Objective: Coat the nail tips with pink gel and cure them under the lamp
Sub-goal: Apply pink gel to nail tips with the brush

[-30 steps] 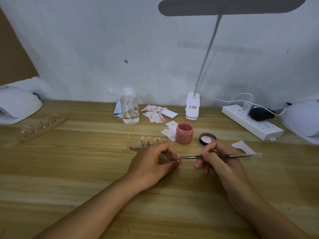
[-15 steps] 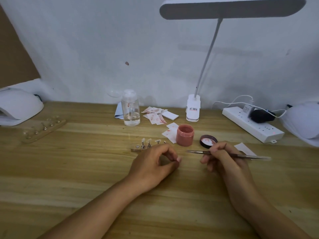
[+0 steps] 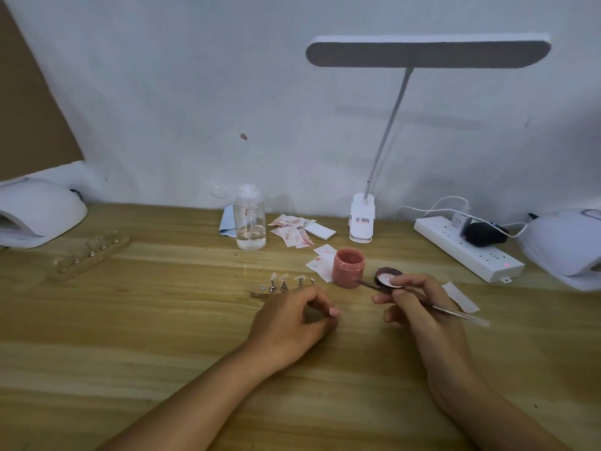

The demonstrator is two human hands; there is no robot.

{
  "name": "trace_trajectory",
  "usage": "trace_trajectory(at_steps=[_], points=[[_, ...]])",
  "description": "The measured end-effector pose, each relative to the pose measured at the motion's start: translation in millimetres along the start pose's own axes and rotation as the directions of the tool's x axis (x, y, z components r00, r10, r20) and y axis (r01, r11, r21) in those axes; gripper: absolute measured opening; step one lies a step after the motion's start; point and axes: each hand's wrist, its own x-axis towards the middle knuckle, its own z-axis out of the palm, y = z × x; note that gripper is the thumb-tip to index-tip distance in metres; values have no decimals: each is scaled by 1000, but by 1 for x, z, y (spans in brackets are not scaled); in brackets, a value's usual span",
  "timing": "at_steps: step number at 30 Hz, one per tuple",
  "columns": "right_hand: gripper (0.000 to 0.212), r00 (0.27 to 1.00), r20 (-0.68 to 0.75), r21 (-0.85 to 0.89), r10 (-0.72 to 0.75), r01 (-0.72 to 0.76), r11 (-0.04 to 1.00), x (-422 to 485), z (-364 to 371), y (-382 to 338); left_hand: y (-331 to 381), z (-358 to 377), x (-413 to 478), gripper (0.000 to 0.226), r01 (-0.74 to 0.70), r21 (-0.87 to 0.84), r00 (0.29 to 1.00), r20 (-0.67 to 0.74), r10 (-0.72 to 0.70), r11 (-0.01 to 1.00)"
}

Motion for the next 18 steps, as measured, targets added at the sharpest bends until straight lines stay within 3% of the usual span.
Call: trace_trajectory(at_steps=[3,9,14,18], points=[[3,998,-55,-32,27,-29,999,14,5,-8,1,-1,0,9,6,17,1000,11,-6,1000],[7,992,-125,-398,28,-76,914,54,14,-11,-1,-2,1,12,-20,20,1000,23,20,1000],[25,988,-144,-454,54,-114,884,69,18,-10,-1,-3,2,11,-42,16,999,31,41,999],[20,994,-102,-568,32,-85,818,80,24,-8,0,-4,2,13,-56,19,997,46,55,998]])
